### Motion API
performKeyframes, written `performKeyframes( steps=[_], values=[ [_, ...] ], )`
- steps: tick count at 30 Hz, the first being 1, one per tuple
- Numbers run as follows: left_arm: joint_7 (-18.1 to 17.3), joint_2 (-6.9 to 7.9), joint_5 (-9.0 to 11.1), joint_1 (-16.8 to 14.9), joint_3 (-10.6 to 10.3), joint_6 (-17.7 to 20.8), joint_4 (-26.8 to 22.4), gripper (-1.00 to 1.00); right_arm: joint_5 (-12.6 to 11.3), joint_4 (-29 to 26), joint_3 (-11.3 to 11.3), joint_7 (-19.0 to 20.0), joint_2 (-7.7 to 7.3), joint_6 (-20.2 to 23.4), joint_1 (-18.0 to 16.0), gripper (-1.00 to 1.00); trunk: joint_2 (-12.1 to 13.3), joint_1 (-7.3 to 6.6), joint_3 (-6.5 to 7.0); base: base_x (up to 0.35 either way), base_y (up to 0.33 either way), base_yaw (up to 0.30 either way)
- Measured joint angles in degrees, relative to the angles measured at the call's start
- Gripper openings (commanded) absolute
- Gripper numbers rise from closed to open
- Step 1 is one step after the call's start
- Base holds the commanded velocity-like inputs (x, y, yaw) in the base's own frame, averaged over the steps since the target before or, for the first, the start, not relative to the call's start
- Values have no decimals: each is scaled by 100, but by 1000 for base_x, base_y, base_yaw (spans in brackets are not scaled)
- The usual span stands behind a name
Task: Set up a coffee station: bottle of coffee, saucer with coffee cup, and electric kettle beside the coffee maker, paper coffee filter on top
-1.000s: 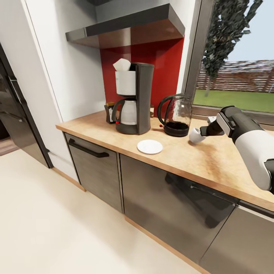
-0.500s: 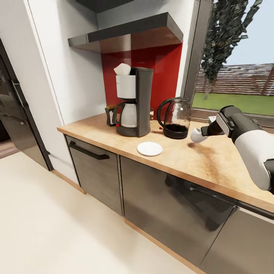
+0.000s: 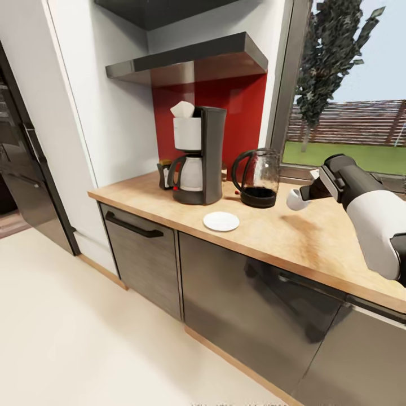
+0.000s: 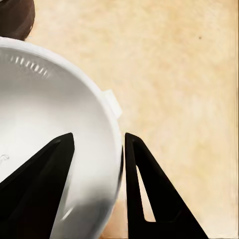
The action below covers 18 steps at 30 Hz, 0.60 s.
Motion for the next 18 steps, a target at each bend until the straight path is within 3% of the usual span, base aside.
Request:
performKeyframes(
  steps=[7, 11, 14, 18],
  values=[
    [1, 0, 0, 0, 0, 0, -2, 100, -9, 0, -1, 2, 82, 3, -3, -100, 0, 1, 44, -307, 0, 0],
    [1, 1, 0, 0, 1, 0, -1, 100, -9, -4, 0, 3, 142, -4, -5, -100, 0, -2, 47, -63, 0, 0],
    [2, 2, 0, 0, 0, 0, 0, 100, -12, -14, 184, 2, 242, -4, -10, -100, 0, -2, 47, -13, 0, 0],
    [-3, 2, 0, 0, 2, 1, 0, 100, -37, -38, 492, 6, 497, -3, -20, -100, 1, -2, 47, -4, 114, 0]
  ],
)
